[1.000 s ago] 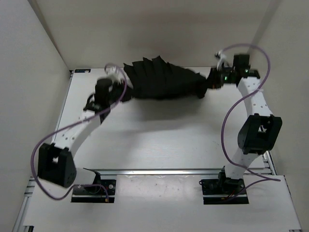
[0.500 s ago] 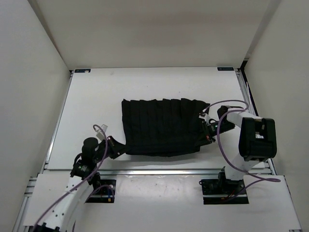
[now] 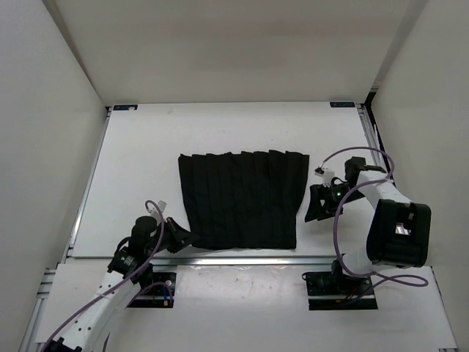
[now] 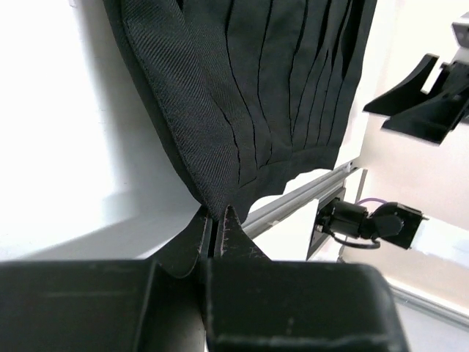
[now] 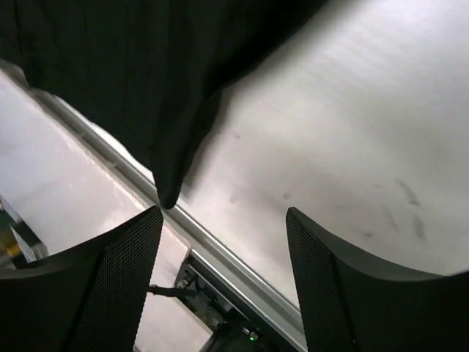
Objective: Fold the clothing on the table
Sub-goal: Fold the skirt
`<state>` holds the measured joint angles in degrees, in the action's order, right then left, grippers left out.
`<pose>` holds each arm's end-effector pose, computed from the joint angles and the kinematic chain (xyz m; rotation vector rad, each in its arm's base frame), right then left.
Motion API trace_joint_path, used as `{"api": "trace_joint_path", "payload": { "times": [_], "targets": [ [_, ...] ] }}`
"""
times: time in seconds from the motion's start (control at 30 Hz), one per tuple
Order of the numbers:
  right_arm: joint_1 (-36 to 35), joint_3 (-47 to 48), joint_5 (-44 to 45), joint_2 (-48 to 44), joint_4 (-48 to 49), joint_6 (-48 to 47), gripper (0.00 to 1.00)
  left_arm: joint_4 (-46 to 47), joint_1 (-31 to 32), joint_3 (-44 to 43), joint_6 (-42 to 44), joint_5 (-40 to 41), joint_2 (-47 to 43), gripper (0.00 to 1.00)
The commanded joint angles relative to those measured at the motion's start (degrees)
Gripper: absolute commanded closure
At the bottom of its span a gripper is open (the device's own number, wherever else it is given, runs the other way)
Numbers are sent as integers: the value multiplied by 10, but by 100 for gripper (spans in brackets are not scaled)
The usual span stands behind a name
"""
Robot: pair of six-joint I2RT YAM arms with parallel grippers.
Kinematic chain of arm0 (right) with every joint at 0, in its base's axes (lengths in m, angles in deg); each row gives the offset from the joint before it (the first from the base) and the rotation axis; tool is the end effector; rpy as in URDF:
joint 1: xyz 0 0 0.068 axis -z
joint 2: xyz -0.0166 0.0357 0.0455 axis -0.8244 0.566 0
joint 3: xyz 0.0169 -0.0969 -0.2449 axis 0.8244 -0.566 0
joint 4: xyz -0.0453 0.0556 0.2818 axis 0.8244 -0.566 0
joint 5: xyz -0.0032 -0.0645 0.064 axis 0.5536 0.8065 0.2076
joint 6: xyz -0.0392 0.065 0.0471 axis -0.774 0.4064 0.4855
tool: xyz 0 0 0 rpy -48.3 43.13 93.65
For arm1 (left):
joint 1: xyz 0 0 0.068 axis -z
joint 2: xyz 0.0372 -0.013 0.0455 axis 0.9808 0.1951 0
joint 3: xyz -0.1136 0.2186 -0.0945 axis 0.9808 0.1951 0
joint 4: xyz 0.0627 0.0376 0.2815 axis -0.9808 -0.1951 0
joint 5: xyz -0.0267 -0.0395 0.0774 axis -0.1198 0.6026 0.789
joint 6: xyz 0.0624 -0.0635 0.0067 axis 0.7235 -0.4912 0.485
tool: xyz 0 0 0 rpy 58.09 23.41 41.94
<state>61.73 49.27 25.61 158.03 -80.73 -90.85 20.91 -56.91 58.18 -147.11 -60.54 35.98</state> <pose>0.2634 0.0169 0.1177 -0.4953 2.7749 0.8284 0.1519 -0.0938 0.0949 -0.5194 2.3515 -1.1658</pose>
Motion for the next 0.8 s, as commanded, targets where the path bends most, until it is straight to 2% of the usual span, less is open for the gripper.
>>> {"api": "trace_joint_path", "payload": {
  "times": [0.0,0.1,0.13,0.2,0.27,0.43,0.67,0.77],
  "targets": [
    [-51,-30,14,-24,10,4,27,20,-1,16,-12,13,-7,100],
    [-159,-39,39,-30,23,29,28,5,-28,12,-4,-3,-15,100],
    [-174,-38,49,-29,30,41,28,2,-29,12,0,-8,-14,100],
    [-223,-36,57,-24,28,48,36,-6,-29,7,6,-13,-13,100],
    [-233,-33,64,-22,35,56,40,-4,-24,8,7,-14,-11,100],
    [-244,-27,76,15,26,63,40,7,-5,10,-2,-5,-4,100],
    [-276,-25,98,23,34,80,49,-4,-6,8,1,-2,-8,100],
    [-293,-30,111,27,43,92,63,-4,-9,12,-5,-7,-21,100]
  ]
}}
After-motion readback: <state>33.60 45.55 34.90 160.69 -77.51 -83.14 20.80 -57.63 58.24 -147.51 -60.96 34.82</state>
